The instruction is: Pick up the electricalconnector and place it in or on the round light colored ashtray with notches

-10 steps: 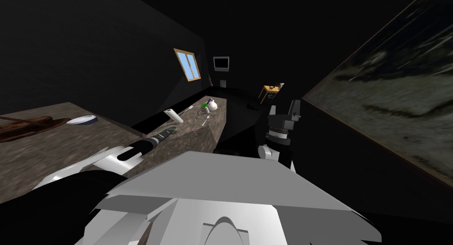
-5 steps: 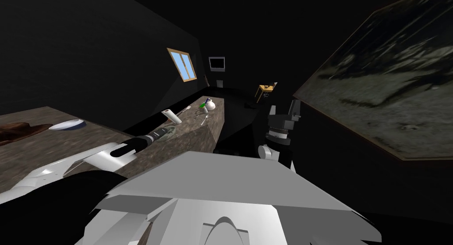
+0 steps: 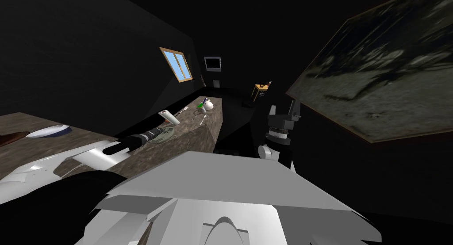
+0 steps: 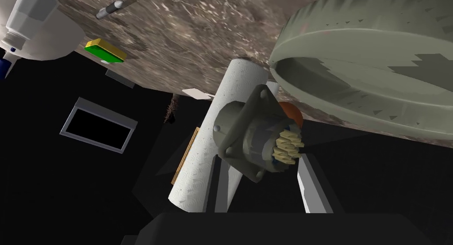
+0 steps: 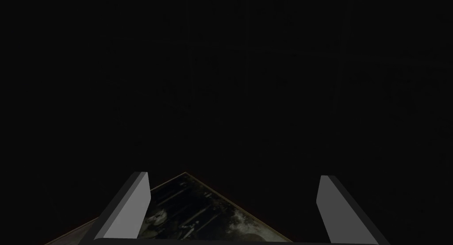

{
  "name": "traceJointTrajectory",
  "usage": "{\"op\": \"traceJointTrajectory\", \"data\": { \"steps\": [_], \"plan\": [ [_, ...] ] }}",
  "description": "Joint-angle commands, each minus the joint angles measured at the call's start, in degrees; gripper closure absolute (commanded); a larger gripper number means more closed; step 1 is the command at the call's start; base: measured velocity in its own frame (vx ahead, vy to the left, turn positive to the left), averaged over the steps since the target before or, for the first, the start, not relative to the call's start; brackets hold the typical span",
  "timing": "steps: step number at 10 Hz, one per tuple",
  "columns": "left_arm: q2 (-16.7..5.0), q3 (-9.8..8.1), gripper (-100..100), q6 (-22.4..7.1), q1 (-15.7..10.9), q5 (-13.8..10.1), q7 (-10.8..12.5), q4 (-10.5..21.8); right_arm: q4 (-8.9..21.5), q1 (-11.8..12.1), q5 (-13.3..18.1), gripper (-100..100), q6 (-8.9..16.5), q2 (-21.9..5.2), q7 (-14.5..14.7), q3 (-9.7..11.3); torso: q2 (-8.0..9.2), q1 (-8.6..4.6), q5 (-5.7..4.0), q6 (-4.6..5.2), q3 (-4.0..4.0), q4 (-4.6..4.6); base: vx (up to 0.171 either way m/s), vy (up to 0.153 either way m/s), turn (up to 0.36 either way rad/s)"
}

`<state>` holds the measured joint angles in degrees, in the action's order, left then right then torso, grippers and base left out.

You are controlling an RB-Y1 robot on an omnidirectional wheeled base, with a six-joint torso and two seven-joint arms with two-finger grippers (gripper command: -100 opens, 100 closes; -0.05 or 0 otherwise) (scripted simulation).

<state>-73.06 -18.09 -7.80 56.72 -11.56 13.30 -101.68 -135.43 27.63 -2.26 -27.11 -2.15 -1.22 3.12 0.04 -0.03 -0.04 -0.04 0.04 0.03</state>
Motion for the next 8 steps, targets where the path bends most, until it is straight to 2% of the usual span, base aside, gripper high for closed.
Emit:
{"op": "traceJointTrajectory", "data": {
  "steps": [1,5,8],
  "plan": [
    [-1.1,0.29,100,0.7,0.0,-1.6,0.8,2.0,0.0,0.0,0.0,0,0.0,0.0,0.0,0.0,0.00,0.00,0.00,0.00,0.00,0.00,-0.043,0.026,-0.094],
    [-2.8,0.95,100,2.4,0.7,-5.4,2.5,6.0,0.0,0.0,0.0,0,0.0,0.0,0.0,0.0,-0.04,0.15,0.04,-0.04,-0.02,-0.01,-0.034,0.045,-0.083],
    [-4.3,1.81,100,4.1,1.8,-9.4,4.0,9.4,0.0,0.0,0.0,0,0.0,0.0,0.0,0.0,-0.03,0.28,0.08,-0.08,-0.02,-0.01,-0.037,0.070,-0.105]
  ]
}}
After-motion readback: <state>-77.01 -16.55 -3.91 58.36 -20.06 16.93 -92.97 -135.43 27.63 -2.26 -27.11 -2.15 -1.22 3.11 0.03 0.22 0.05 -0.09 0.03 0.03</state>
